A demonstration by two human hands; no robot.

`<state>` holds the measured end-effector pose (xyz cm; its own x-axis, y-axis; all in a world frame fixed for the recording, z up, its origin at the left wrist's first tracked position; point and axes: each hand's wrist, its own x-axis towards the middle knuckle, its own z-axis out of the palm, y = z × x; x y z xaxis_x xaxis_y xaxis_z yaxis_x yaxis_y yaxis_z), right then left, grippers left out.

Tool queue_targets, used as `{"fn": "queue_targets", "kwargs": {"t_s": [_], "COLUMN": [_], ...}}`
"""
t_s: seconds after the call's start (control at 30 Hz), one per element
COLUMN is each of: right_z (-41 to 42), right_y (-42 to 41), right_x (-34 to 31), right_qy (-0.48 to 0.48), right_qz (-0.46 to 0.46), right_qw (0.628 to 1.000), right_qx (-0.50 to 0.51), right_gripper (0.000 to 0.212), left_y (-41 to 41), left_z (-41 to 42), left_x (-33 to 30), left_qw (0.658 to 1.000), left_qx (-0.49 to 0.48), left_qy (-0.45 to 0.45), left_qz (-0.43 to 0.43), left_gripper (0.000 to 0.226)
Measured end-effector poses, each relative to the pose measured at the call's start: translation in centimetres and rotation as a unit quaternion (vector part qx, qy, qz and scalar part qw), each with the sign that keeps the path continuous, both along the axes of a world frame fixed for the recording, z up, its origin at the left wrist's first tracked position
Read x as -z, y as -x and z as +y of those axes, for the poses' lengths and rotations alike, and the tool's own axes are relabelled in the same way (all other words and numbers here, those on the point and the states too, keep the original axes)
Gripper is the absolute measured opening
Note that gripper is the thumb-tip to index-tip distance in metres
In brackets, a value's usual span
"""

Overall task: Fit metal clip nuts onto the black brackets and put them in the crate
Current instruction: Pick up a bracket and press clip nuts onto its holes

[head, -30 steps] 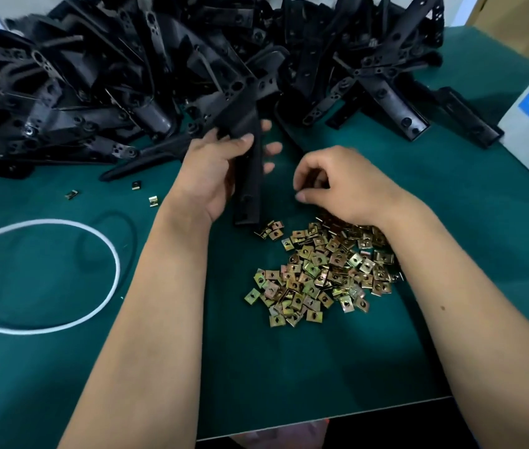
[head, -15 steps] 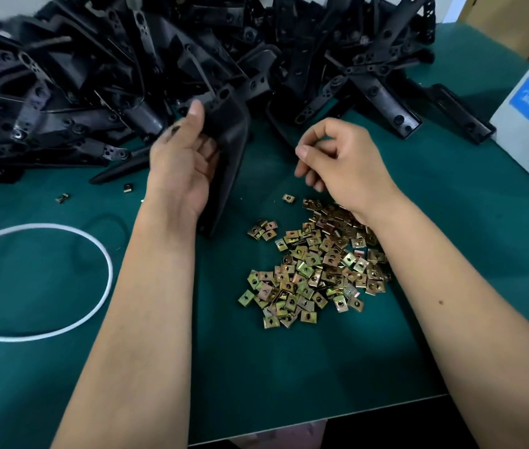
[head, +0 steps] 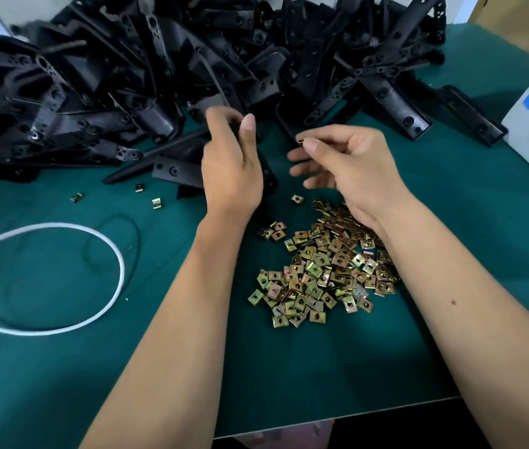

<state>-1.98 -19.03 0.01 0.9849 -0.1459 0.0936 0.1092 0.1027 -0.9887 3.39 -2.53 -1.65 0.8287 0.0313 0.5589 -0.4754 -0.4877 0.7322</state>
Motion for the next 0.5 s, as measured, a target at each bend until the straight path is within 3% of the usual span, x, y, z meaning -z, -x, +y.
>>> {"fn": "queue_targets", "kwargs": {"t_s": [0.1, 0.27, 0.33, 0.5], "right_z": [0.08, 0.2, 0.24, 0.54], "right_y": [0.06, -0.11, -0.16, -0.21], "right_x": [0.18, 0.43, 0.67, 0.99], "right_qy": [-0.02, -0.061, -0.055, -0.03], "right_qz": [-0.002, -0.001, 0.001, 0.007], "right_qw": [1.0, 0.998, 0.998, 0.999], "right_qx": [0.007, 0.029, 0.038, 0.02], "right_gripper": [0.016, 0.011, 0.008, 0.02], "left_y": [-0.25, -0.17, -0.12, 0.09], "left_z": [0.09, -0.03, -0.24, -0.15], "left_x": [0.22, 0.46, 0.6, 0.71], "left_qw": [1.0, 0.987, 0.986, 0.995], "left_qx": [-0.001, -0.082, -0.083, -0.066], "left_qy": [-0.03, -0.129, -0.131, -0.061], "left_qz": [-0.001, 0.042, 0.067, 0.034], "left_gripper": [0.038, 0.047, 0.047, 0.028]}}
